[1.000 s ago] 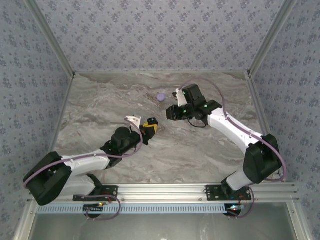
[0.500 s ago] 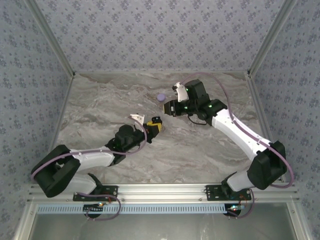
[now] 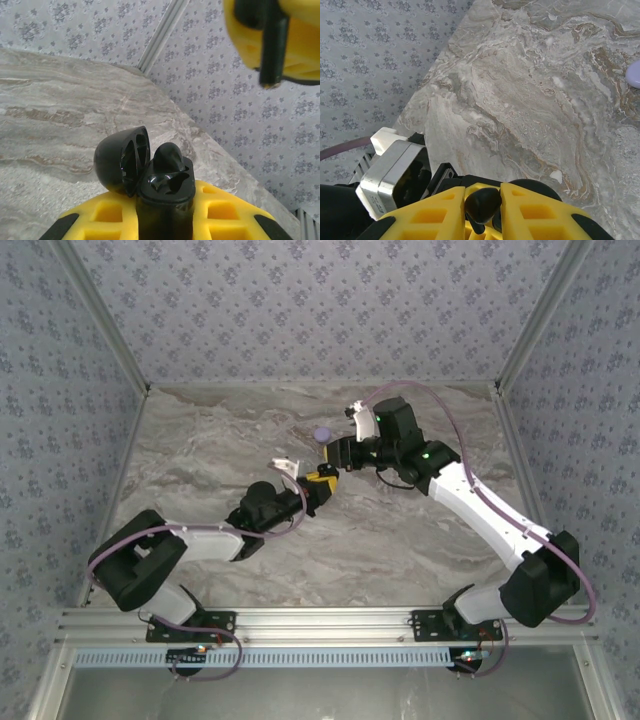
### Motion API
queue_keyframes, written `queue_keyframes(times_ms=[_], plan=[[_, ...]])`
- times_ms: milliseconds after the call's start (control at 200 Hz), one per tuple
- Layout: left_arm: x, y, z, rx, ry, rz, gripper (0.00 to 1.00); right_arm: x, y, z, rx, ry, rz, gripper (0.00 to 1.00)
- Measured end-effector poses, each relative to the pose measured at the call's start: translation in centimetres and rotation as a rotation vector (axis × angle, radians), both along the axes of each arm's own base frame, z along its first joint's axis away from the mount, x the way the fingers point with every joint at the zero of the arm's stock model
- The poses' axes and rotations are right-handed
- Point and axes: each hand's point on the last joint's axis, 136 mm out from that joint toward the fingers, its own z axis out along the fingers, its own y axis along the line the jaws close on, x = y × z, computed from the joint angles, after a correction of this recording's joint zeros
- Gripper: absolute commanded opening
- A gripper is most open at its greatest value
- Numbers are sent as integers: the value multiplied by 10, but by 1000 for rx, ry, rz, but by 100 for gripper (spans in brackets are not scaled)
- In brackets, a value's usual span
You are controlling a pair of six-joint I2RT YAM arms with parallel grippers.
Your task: Insert the wireless bluetooth earbuds into the charging case
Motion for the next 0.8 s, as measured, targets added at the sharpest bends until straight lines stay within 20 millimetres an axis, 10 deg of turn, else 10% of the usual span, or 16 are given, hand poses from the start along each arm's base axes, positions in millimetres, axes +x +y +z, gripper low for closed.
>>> queue_keyframes(times_ms=[800], plan=[[-7, -4, 38, -77, -74, -47, 14, -4, -2, 9, 6, -29, 7, 24]])
